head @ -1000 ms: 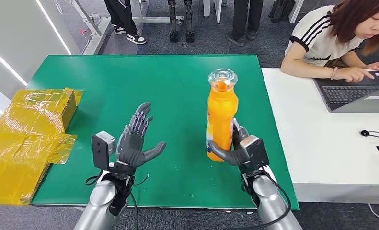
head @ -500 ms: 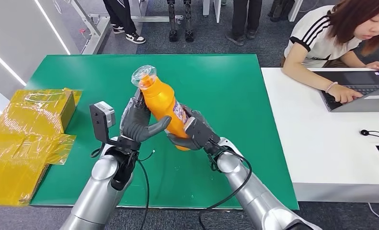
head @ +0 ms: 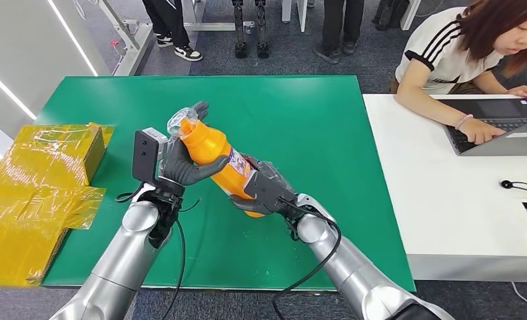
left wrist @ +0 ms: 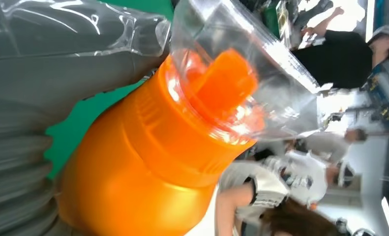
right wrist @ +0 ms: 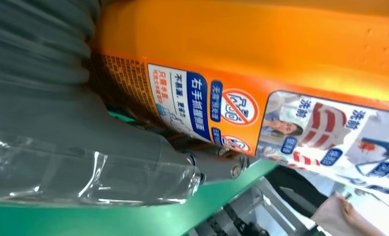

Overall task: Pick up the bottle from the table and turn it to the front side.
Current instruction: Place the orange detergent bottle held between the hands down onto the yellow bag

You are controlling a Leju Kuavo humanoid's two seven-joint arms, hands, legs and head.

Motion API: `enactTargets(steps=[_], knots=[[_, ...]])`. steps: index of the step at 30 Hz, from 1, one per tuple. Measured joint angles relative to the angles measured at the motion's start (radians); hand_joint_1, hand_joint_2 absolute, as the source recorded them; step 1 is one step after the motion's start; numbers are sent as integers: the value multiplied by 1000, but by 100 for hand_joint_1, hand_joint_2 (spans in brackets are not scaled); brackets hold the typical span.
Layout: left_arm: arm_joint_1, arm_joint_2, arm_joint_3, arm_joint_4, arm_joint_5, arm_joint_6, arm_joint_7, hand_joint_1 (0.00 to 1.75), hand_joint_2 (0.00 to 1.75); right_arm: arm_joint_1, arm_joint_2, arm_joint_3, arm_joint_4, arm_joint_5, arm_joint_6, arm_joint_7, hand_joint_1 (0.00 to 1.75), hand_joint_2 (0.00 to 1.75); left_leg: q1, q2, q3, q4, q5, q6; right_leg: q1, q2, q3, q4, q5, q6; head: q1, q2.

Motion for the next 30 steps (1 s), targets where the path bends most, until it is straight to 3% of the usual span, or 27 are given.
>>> enactTargets(steps=[4,15,23,24,27,28,30], knots=[[0,6,7,29,51,-58,10,169,175,2,-18,14,0,-17,0,0,175,175,0,0,0,0,0,0,0,0,0,0,0,0,0,0],[0,7,13,53,80,-78,22,175,175,5,-30,30,0,-24,0,-2,175,175,0,0,0,0,0,0,0,0,0,0,0,0,0,0],[3,11,20,56,400,-243,152,175,175,6,-32,57,1,-56,-18,-18,170,175,0,0,0,0,0,0,0,0,0,0,0,0,0,0],[3,12,20,56,449,-263,177,175,175,6,-32,60,2,-59,-24,-22,158,175,0,0,0,0,0,0,0,0,0,0,0,0,0,0],[3,14,21,58,569,-303,232,175,175,7,-32,67,2,-70,-42,-32,34,175,0,0,0,0,0,0,0,1,-1,0,0,0,0,0],[3,14,21,59,598,-310,241,175,175,7,-32,68,2,-73,-46,-35,1,175,0,0,0,0,0,0,0,1,-1,0,0,0,0,0],[2,16,22,65,632,-312,244,175,175,8,-33,69,1,-79,-52,-43,0,175,0,0,0,0,0,0,0,1,-1,0,0,0,0,0]])
